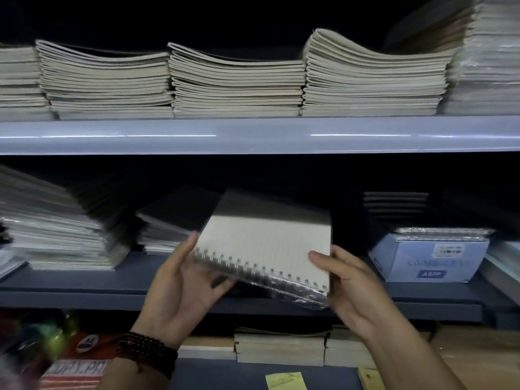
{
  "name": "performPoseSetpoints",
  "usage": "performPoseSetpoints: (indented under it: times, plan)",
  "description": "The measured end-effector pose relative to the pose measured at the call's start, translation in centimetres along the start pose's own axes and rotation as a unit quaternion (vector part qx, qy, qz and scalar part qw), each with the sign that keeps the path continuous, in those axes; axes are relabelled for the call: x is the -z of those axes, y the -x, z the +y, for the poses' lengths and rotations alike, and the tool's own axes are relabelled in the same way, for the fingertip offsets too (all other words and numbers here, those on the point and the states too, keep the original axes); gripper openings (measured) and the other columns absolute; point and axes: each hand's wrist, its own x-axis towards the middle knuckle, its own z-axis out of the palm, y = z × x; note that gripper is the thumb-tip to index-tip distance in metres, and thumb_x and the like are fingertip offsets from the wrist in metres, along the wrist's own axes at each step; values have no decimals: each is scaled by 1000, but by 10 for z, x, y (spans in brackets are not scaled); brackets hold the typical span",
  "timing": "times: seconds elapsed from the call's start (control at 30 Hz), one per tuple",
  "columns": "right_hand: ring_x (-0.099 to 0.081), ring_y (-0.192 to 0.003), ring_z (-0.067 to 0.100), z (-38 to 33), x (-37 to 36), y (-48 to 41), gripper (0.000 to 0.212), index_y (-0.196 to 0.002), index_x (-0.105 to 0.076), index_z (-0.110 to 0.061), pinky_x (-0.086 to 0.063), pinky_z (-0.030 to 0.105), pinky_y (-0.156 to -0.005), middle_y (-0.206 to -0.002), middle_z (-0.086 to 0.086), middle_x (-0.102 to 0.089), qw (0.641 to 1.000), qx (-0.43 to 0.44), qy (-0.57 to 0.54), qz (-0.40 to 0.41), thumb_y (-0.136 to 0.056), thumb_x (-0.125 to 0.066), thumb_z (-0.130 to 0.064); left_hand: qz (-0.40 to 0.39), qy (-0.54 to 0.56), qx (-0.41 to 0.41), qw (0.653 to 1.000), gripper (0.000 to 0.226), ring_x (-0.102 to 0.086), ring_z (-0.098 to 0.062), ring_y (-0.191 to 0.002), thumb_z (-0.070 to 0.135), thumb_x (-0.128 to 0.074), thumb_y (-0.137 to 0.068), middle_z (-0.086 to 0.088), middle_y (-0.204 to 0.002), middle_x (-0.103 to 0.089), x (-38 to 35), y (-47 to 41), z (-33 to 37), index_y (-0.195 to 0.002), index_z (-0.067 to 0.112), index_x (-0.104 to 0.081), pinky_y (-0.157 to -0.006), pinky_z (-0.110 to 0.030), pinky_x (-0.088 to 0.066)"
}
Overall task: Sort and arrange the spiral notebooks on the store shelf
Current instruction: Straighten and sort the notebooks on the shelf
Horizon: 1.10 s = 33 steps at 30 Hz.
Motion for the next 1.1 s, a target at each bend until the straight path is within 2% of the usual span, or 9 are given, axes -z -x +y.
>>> performPoseSetpoints:
  times: [0.13, 0.23, 0.3, 0.43, 0.6, 0.73, 0.83, 0.9, 1.1]
  plan:
    - [-68, -111, 34, 19, -20, -3, 43, -118, -58, -4, -59, 45, -79, -119, 19, -70, 992, 41, -122, -4, -77, -70, 4, -43, -49, 11, 998, 45, -61, -35, -126, 27, -62, -98, -15, -138, -62, -18, -5, -22, -140, 14, -53, -111, -55, -40]
    - [-71, -103, 30, 16, -25, 1, 46, -122, -60, -8, -59, 41, -76, -115, 14, -73, 996, 57, -72, -21, -78, -72, -2, 36, -86, -38, 995, 45, -71, -26, -101, 14, -71, -84, -13, -124, -71, -24, -9, -30, -127, 13, -61, -83, -40, -52]
    - [-72, -87, 27, 6, -18, 0, 39, -118, -64, -8, -57, 36, -65, -107, 12, -74, 997, 64, -35, -7, -80, -72, -15, 53, -98, -79, 991, 42, -67, -17, -82, 20, -72, -80, -9, -113, -74, -21, -9, -24, -121, 15, -65, -69, -32, -41]
    - [-68, -67, 28, -1, -4, -7, 40, -116, -64, 4, -56, 29, -53, -95, 25, -71, 998, 52, 5, 25, -82, -71, -16, 49, -138, -93, 985, 36, -69, -24, -107, 24, -61, -93, -9, -121, -72, -7, -14, -14, -127, 16, -65, -94, -43, -48]
    - [-71, -90, 31, 2, -4, -17, 27, -117, -59, 8, -60, 32, -67, -111, 25, -70, 993, 112, -14, 23, -93, -62, -4, -59, -127, -54, 989, 50, -62, -17, -93, 21, -63, -89, -3, -132, -65, -2, -22, -8, -138, 33, -59, -57, -27, -51]
    - [-71, -82, 29, -8, -9, -30, 26, -111, -60, 8, -59, 32, -69, -101, 23, -68, 983, 171, 4, 70, -93, -67, -8, -1, -69, -137, 988, 65, -66, -18, -94, 13, -75, -74, -9, -110, -72, -7, -40, -7, -135, 7, -55, -67, -25, -56]
    - [-66, -65, 19, -11, -14, -45, 20, -98, -62, 1, -50, 29, -56, -75, 10, -69, 963, 204, 107, 143, -93, -69, -17, 35, -79, -184, 979, 22, -67, -17, -96, 13, -75, -76, -6, -94, -70, -12, -55, -9, -96, 7, -68, -81, -24, -57]
    - [-55, -55, 12, -12, -14, -56, 20, -80, -60, -6, -43, 31, -55, -60, 3, -60, 943, 210, 165, 199, -92, -68, -19, 65, -147, -200, 966, 16, -68, -15, -94, 15, -73, -81, -5, -93, -73, -14, -63, -13, -95, 7, -72, -84, -24, -56]
    - [-49, -68, 11, -9, -12, -88, 18, -71, -56, -18, -41, 26, -67, -69, -5, -52, 937, 193, 196, 213, -86, -65, -14, 157, -284, -235, 916, 34, -60, -20, -82, 34, -74, -90, -11, -86, -71, -8, -92, -13, -93, 0, -72, -77, -37, -47]
